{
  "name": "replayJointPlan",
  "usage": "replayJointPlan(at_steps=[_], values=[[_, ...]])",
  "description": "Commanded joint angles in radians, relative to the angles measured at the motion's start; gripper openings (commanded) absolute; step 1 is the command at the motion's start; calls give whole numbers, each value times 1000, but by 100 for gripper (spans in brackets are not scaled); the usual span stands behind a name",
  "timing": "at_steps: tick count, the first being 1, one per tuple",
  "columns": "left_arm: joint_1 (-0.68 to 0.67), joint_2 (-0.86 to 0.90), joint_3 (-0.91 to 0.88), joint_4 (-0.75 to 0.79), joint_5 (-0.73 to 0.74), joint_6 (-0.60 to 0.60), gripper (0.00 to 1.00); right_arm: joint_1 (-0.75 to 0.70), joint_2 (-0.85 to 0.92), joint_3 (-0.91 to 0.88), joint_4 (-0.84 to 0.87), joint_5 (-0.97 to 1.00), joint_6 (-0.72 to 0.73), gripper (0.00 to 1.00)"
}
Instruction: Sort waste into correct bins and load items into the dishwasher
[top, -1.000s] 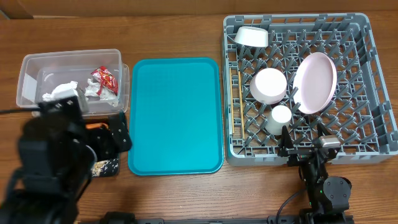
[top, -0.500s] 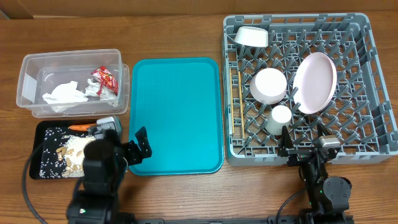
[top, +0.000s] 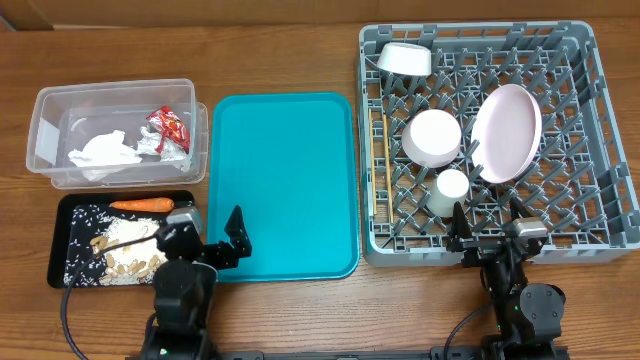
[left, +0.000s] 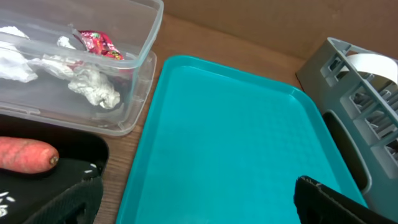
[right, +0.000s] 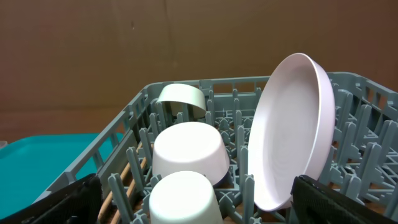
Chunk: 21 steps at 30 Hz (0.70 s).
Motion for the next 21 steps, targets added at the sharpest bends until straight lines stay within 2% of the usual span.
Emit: replayJointPlan(at_steps=[1, 9, 14, 21], values=[[3, -37, -50, 57, -6, -11, 100, -3, -12, -10, 6, -6, -6, 100], [3, -119, -77, 21, -14, 26, 100, -3, -12, -10, 6, -6, -6, 100], [4, -192, -77, -37, -14, 113, 100, -3, -12, -10, 6, -6, -6, 100], [4, -281, -77, -39, -6, 251, 100, -3, -12, -10, 6, -6, -6, 100]])
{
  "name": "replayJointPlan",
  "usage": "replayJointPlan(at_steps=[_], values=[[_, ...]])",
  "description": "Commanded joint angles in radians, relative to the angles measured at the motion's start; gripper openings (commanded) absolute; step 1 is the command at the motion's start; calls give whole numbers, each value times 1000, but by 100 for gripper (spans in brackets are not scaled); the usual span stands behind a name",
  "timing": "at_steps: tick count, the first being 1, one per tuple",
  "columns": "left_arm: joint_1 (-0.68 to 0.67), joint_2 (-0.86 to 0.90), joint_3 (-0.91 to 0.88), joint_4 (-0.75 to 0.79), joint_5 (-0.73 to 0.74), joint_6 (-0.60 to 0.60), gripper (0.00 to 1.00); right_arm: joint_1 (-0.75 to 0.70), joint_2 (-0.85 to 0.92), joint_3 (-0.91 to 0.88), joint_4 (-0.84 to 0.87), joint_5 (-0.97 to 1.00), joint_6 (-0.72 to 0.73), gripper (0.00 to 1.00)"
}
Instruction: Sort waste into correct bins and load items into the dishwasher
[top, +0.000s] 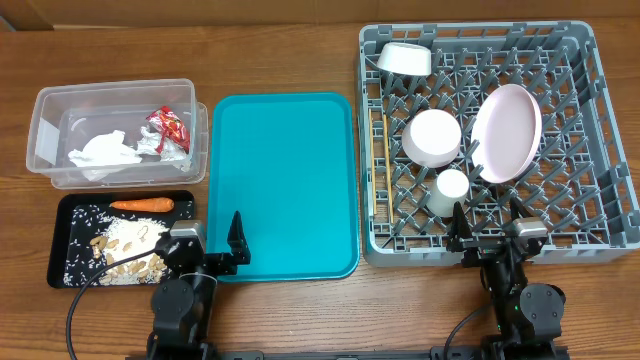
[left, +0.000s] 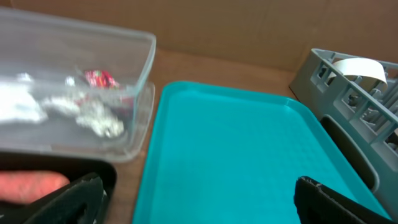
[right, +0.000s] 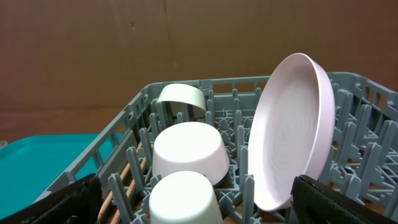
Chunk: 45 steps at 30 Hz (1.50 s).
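The grey dish rack (top: 590, 130) at the right holds a pink plate (top: 507, 132) on edge, an upturned white bowl (top: 432, 137), a white cup (top: 452, 187), another white bowl (top: 404, 58) at its far left corner and wooden chopsticks (top: 378, 160). The teal tray (top: 282, 185) is bare. A clear bin (top: 115, 132) holds a red wrapper (top: 167, 127) and crumpled tissue (top: 103, 150). A black tray (top: 70, 215) carries a carrot (top: 140, 204), rice and food scraps. My left gripper (top: 211, 245) stands open at the teal tray's near left corner. My right gripper (top: 492, 228) stands open at the rack's near edge.
Wooden table (top: 300, 50) all round. The clear bin's wall (left: 140, 81) and the rack's corner (left: 311, 68) flank the teal tray (left: 236, 162) in the left wrist view. The plate (right: 292, 130) and bowls fill the right wrist view.
My left gripper has drawn back toward the near table edge, off the black tray, and its camera now looks more level. The right arm has not moved.
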Motion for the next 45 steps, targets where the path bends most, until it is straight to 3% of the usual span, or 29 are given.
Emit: replayJointPlan(at_steps=[1, 13, 45], values=[[4, -48, -6, 2, -6, 129, 100, -3, -12, -10, 5, -6, -6, 100], [10, -119, -6, 2, -10, 232, 100, -3, -12, -10, 5, -6, -6, 100], [51, -118, -6, 3, -6, 233, 100, -3, -12, -10, 6, -6, -6, 100]])
